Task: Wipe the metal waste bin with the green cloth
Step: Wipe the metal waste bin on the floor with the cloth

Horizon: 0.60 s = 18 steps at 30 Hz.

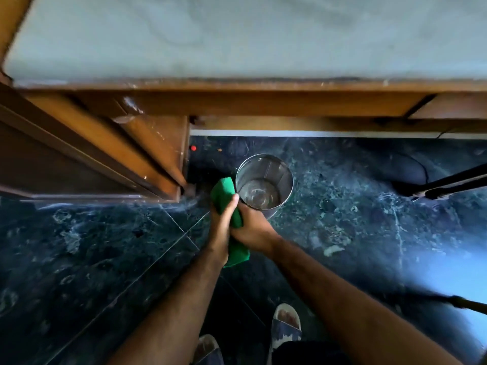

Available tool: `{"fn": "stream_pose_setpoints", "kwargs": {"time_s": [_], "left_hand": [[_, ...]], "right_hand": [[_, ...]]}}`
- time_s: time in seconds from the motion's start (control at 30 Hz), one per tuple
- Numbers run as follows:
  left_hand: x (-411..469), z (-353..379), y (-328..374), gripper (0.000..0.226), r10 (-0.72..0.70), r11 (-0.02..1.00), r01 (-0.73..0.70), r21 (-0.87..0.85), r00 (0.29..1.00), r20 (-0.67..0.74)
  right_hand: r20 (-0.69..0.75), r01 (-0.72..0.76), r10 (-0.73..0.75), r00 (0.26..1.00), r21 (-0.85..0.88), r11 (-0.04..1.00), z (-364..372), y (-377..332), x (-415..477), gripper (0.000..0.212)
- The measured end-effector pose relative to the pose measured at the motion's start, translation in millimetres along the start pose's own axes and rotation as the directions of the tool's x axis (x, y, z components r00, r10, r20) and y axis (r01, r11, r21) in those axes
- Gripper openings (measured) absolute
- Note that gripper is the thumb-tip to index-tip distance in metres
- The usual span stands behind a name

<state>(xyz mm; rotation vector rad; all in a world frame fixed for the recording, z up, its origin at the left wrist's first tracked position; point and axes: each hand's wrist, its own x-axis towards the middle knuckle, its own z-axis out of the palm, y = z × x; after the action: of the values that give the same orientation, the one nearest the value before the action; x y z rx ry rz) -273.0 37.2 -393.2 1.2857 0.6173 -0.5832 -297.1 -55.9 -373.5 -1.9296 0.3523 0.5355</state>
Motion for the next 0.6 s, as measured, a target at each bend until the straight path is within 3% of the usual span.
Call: {"fn": "stream_pose_setpoints", "kwargs": {"time_s": [0.13, 0.2, 0.23, 0.3, 0.37, 0.47, 0.53, 0.6], "left_hand": [[71.2, -26.3, -30.9, 0.067, 0.054, 0.993, -0.065, -0.099, 0.992, -0.115], [102.7, -36.5, -45.8, 0.071, 0.025, 0.982, -0.039, -0.185, 0.997, -0.078], [116.3, -39.4, -51.7, 0.073, 0.008, 0.976, -0.016, -0.217, 0.999, -0.04], [136.1, -46.2, -56.4, 0.072, -0.001, 0.978, -0.004, -0.211, 1.0, -0.023], [157.4, -53.3, -61.4, 0.071, -0.001, 0.984, -0.003, -0.18, 1.0, -0.023], [181.1, -60.5, -69.1, 0.057, -0.033, 0.985, 0.039, -0.167, 0.999, 0.039], [190.4, -62.3, -73.3, 0.052, -0.052, 0.983, 0.07, -0.173, 0.993, 0.107], [199.3, -63.7, -78.6, 0.06, -0.035, 0.991, 0.052, -0.121, 0.99, 0.136]], "right_hand": [[0.15, 0.001, -0.065, 0.987, 0.393, 0.919, 19.4, 44.5, 35.8, 0.062], [0.104, 0.054, -0.108, 0.989, 0.429, 0.902, 23.2, 65.2, 52.2, 0.054], [0.008, 0.135, -0.146, 0.989, 0.322, 0.937, 23.3, 77.1, 61.0, 0.046], [-0.232, 0.222, -0.236, 0.944, -0.084, 0.971, 18.5, 102.1, 77.9, 0.037], [-0.349, 0.157, -0.347, 0.871, -0.472, 0.868, 8.5, 126.0, 97.2, 0.045], [-0.248, 0.024, -0.268, 0.931, -0.69, 0.723, 4.6, 151.0, 117.5, 0.06], [-0.214, -0.007, -0.262, 0.941, -0.787, 0.617, 9.2, 160.7, 125.6, 0.038], [-0.219, -0.005, -0.299, 0.929, -0.815, 0.58, 12.7, 163.4, 133.4, 0.021]]}}
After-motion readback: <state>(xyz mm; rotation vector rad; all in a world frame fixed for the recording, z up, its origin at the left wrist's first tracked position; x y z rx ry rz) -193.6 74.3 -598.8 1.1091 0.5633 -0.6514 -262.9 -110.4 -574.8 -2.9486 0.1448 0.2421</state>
